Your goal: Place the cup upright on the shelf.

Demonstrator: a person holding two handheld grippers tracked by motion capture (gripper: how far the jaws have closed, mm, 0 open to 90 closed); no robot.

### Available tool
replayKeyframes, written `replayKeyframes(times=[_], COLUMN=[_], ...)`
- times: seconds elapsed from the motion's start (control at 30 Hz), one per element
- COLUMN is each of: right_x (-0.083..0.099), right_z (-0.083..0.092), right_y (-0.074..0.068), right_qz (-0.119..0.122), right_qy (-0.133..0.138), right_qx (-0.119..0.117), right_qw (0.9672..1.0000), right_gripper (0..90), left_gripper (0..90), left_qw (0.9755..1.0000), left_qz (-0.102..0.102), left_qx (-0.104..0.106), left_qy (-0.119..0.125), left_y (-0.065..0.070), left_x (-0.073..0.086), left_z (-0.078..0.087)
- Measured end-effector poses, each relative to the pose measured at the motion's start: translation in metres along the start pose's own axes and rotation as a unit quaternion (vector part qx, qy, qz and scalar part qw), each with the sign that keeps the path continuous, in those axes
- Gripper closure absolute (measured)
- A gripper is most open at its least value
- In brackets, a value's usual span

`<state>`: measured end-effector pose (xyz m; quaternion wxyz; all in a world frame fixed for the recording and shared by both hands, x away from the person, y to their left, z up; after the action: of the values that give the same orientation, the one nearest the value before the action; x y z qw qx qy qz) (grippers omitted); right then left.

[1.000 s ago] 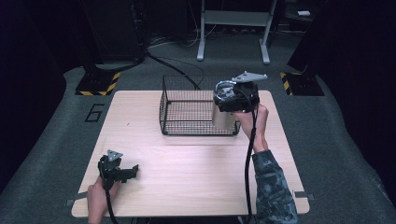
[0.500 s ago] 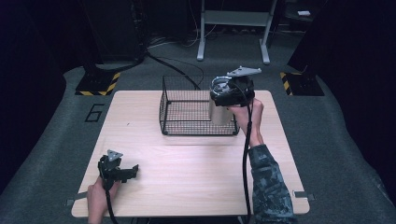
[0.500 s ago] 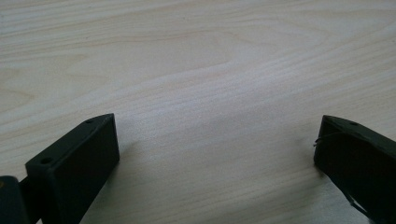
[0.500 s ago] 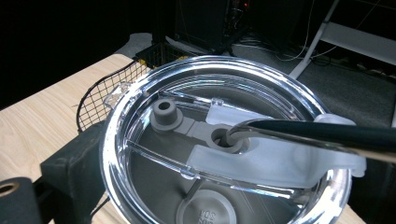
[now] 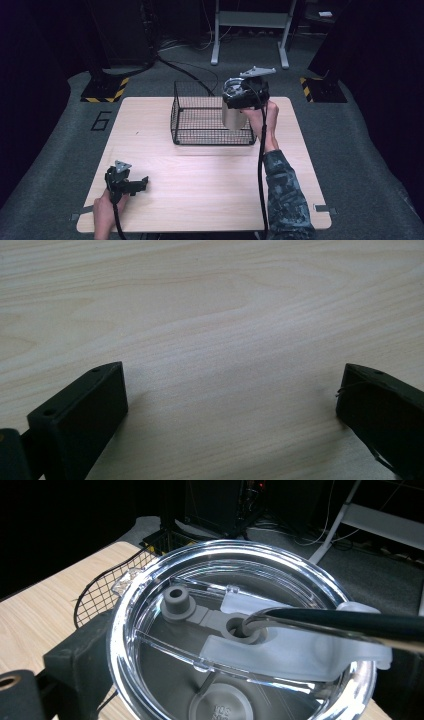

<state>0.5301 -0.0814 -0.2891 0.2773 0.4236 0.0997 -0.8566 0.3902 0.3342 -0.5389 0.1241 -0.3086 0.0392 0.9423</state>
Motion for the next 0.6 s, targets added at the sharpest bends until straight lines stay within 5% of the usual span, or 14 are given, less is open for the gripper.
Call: replayKeyframes(times=[0.6], right_x=[-0.007], right_z=[-0.018], right_y=[0.005], right_qz=[-0.007], right_qy=[-0.005], right_qx=[0.005], right_qw=[0.9999], right_gripper=[3.7], left_gripper=[0.0], left_qw=[1.0], left_qz=[0.0], left_qx=[-0.001], left_qy=[0.001], left_y=[0.0], left_x=[0.0], left_z=[0.0])
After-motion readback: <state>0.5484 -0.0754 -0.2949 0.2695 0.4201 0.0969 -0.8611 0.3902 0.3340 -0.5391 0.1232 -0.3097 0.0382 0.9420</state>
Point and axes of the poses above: each handheld gripper's, and its own axes: z roughly backward along the jaws, x roughly out of its underside, y roughly to its right, the point moved 1 cm from there along -z, roughly forward along the jaws, and after that the axes turned 10 degrees about -y, right-handed, at the moved point
